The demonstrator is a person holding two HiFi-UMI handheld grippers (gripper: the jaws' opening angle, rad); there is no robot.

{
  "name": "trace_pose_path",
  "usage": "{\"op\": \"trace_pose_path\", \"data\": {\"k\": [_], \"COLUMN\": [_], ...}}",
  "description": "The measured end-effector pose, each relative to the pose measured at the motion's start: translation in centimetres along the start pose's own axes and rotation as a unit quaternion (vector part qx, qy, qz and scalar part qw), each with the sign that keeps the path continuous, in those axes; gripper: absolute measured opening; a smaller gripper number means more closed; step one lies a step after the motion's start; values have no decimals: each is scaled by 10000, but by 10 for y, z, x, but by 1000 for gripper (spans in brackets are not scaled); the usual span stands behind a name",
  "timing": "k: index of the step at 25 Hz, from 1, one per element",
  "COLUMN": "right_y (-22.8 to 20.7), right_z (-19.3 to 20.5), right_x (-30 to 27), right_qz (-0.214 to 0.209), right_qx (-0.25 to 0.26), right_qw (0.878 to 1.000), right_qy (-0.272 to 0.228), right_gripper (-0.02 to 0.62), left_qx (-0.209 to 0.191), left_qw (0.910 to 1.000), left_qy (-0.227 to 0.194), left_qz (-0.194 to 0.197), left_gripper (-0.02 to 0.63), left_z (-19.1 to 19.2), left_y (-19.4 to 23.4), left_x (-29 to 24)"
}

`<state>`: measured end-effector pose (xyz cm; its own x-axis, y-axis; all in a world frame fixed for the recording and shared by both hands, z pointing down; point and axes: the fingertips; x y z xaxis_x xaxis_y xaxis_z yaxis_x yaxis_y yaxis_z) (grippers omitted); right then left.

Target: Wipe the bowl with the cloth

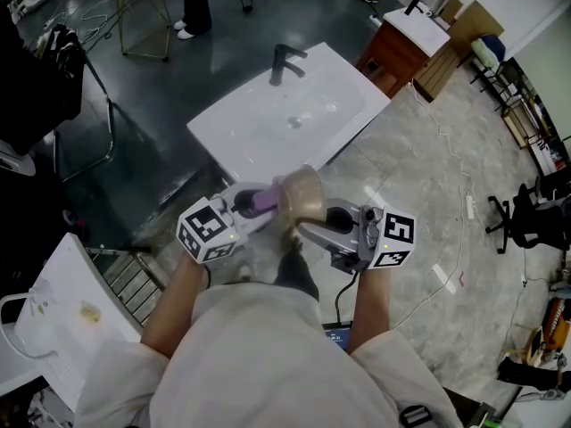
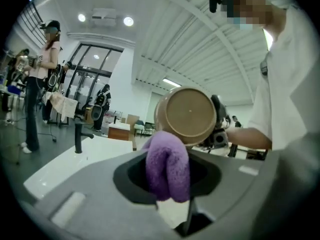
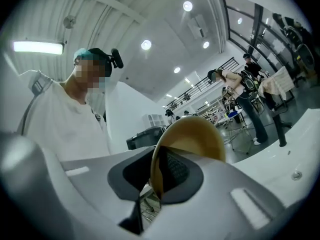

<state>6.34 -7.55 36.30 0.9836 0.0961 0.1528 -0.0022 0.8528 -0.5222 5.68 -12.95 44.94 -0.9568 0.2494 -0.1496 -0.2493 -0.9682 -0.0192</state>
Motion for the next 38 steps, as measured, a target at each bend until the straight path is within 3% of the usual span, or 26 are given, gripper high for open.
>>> {"op": "trace_pose_path", "data": {"k": [4, 9, 14, 18, 22, 27, 31, 38], "right_y": [-17, -42, -69, -83, -91, -105, -106, -95], "right_z": [-12, -18, -12, -7, -1, 16, 29, 50], "right_x": [-1, -4, 1, 6, 9, 19, 13, 0], "right_qz": [379, 1236, 2285, 2846, 3046, 3391, 3353, 3131], "right_qx": [-244, -231, -58, -14, -126, -348, -378, 18], "right_qw": [9980, 9901, 9724, 9583, 9522, 9400, 9402, 9410], "right_qy": [-448, -617, -470, -261, -184, 149, 463, 1283], "right_gripper": [32, 31, 31, 29, 28, 26, 26, 25], "left_qx": [21, 32, -91, -275, -576, -680, -828, -1135], "left_qw": [9999, 9998, 9995, 9991, 9982, 9975, 9962, 9930], "left_qy": [-8, -84, -195, -290, -134, -193, -196, 107], "left_qz": [110, 191, 244, 123, 13, -94, -197, -316], "left_gripper": [112, 112, 114, 114, 114, 114, 114, 114], "left_z": [2, -3, -14, -29, -32, -39, -48, -48], "left_y": [-7, -16, -27, -22, -17, -8, -3, 1], "left_x": [2, 5, 3, 6, 10, 13, 14, 9]}}
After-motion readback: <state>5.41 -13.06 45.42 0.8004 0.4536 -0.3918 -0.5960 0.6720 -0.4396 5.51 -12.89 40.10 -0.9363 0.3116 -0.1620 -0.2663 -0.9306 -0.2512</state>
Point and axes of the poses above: the fingertips, and each gripper's own axes: x backward along the fingers, y to its left, z out of its underside, and after that the axes turned 11 degrees about -x, right-handed
